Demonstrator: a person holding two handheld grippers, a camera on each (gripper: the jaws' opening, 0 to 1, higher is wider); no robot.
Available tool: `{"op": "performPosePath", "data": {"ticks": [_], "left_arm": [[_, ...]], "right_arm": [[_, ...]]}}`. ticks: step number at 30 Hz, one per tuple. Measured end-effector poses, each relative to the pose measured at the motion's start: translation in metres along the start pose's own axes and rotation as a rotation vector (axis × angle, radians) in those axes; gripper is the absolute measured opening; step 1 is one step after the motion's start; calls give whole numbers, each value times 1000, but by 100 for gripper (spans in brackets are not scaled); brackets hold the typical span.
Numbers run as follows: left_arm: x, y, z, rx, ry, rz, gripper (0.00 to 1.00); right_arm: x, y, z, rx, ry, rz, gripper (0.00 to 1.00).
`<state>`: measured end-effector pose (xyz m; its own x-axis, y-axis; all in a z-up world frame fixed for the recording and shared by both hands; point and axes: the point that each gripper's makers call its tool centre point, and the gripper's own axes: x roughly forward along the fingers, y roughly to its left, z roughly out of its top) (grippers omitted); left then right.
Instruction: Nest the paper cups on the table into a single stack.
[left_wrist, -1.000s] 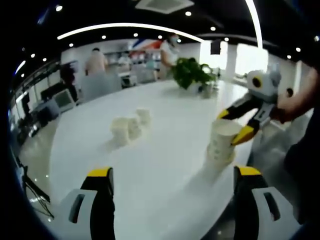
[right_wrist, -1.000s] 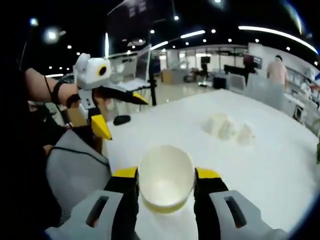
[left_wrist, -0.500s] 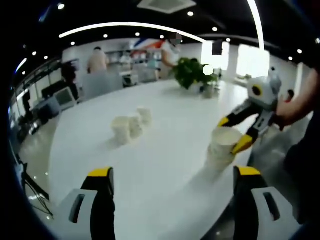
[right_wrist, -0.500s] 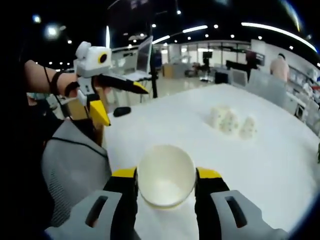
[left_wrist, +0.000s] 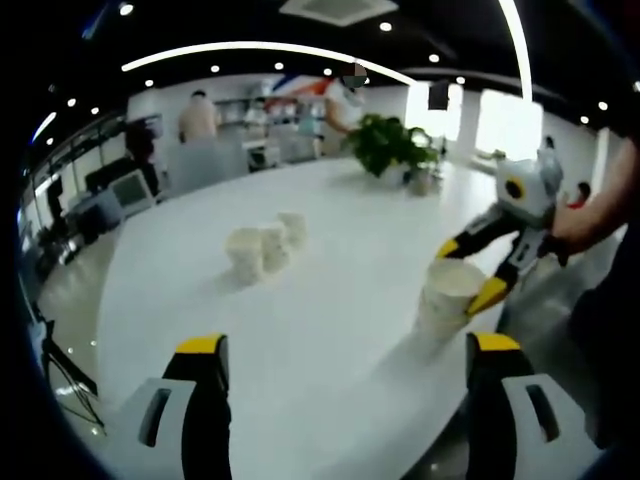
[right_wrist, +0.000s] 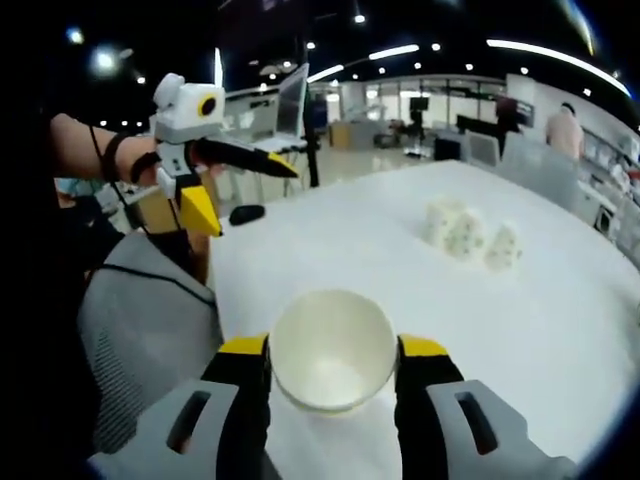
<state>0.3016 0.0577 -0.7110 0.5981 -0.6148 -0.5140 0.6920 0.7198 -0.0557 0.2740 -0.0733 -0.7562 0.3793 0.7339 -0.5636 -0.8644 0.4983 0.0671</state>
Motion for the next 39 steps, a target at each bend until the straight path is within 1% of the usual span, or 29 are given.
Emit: {"op": "performPosePath", "data": {"ticks": [11,15,22,28,31,35,38,39], "left_arm": [[-1,3,-3,-10,4,2,99],[-1,2,-4,-8,7,1,99],[-1,4,-3,-5,4,4,99],[-2,4,-3,-10,0,7,99],[-2,4,-4,-12,2,7,99],[-2,4,-4,-12,3,5,99],[-3,6,-3,-17,-2,11,99],[-3,7,-2,-17,-3,11,99]], "right_arm": [[3,2,-9,-38,42,3,49],[4,1,-11,-41,44,-2,54],[5,-2,-12,-38,45,-8,57],[3,-2,-11,-28,36,-11,57],[1,-2,-9,-17,22,-14,57],[-4,0,-4,1,-1,-14,58],[-9,1,4,19,-35,-20,59],[-11,1,5,20,-37,-21,59]]}}
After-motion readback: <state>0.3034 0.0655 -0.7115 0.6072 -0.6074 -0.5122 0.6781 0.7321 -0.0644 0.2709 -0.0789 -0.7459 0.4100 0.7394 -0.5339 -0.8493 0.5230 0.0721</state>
